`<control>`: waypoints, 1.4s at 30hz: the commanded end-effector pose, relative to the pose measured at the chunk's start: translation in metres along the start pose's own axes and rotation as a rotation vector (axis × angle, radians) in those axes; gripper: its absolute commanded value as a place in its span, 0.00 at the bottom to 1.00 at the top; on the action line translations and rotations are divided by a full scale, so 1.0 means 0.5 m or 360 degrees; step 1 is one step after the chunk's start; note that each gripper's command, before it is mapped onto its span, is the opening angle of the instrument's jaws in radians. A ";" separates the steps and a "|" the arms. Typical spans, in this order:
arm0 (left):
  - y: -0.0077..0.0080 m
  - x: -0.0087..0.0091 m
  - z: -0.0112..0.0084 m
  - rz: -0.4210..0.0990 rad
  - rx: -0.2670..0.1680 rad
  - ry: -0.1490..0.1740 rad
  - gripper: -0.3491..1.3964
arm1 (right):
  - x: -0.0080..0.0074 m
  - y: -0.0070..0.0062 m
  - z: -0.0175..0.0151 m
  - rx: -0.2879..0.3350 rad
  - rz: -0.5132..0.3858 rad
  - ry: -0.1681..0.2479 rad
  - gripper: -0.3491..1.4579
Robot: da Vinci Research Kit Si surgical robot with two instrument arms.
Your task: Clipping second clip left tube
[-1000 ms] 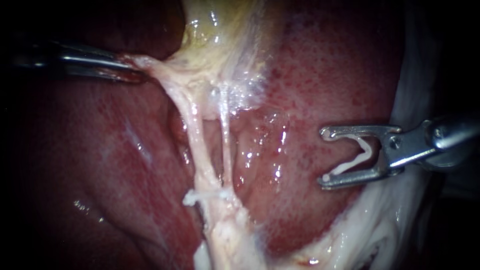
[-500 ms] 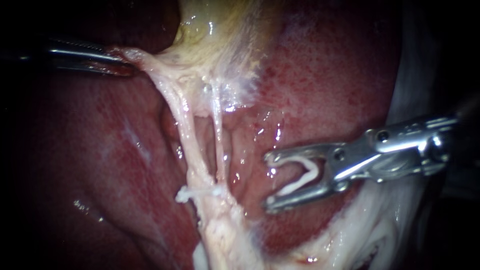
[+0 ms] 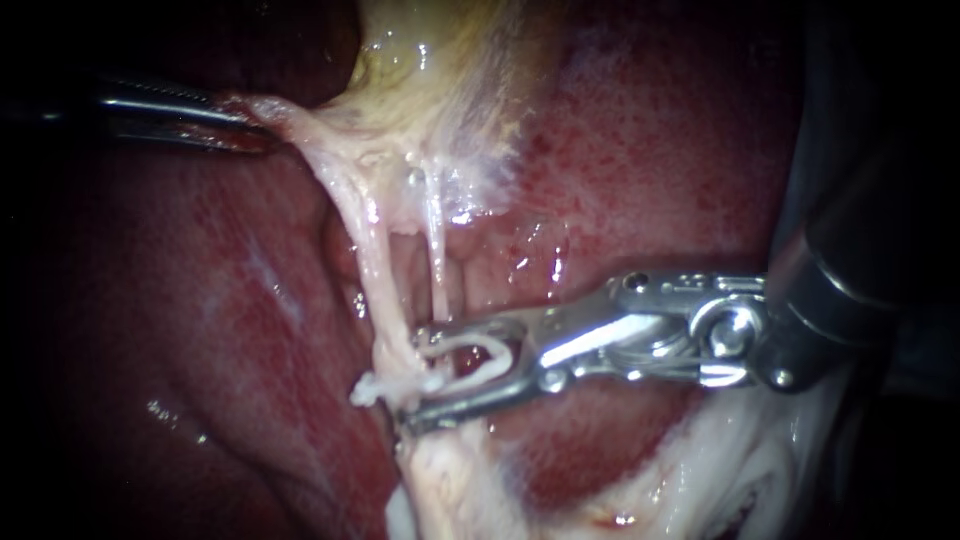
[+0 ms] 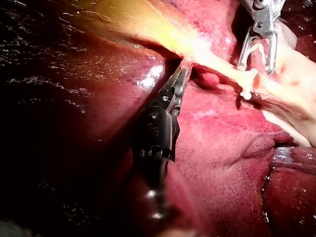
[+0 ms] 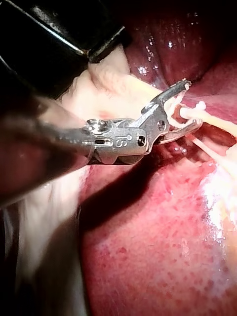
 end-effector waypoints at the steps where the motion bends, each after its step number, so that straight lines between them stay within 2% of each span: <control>1: 0.0000 -0.0001 0.0001 0.0001 0.0001 0.0000 0.00 | -0.0001 0.0005 -0.0001 -0.0001 0.0018 0.0001 0.47; 5: 0.0001 -0.0002 0.0003 0.0001 0.0003 0.0000 0.00 | -0.0010 0.0027 -0.0006 -0.0009 0.0062 0.0007 0.47; 14: 0.0001 -0.0005 0.0006 0.0003 0.0009 0.0000 0.00 | -0.0047 0.0049 0.0007 -0.0011 0.0174 0.0013 0.47; 20: 0.0001 -0.0006 0.0007 0.0003 0.0009 0.0000 0.00 | -0.0063 0.0069 0.0013 -0.0018 0.0196 0.0015 0.47; 24: 0.0002 -0.0006 0.0007 0.0003 0.0009 0.0000 0.00 | -0.0058 0.0077 0.0020 0.0005 0.0238 0.0067 0.47; 27: 0.0001 -0.0006 0.0007 0.0003 0.0009 0.0000 0.00 | -0.0051 0.0075 0.0034 0.0026 0.0280 0.0124 0.47; 36: 0.0001 -0.0006 0.0007 0.0003 0.0010 0.0000 0.00 | -0.0031 0.0062 0.0081 0.0102 0.0310 0.0138 0.47; 42: 0.0001 -0.0006 0.0007 0.0003 0.0009 0.0000 0.00 | -0.0022 0.0036 0.0098 0.0216 0.0303 0.0156 0.47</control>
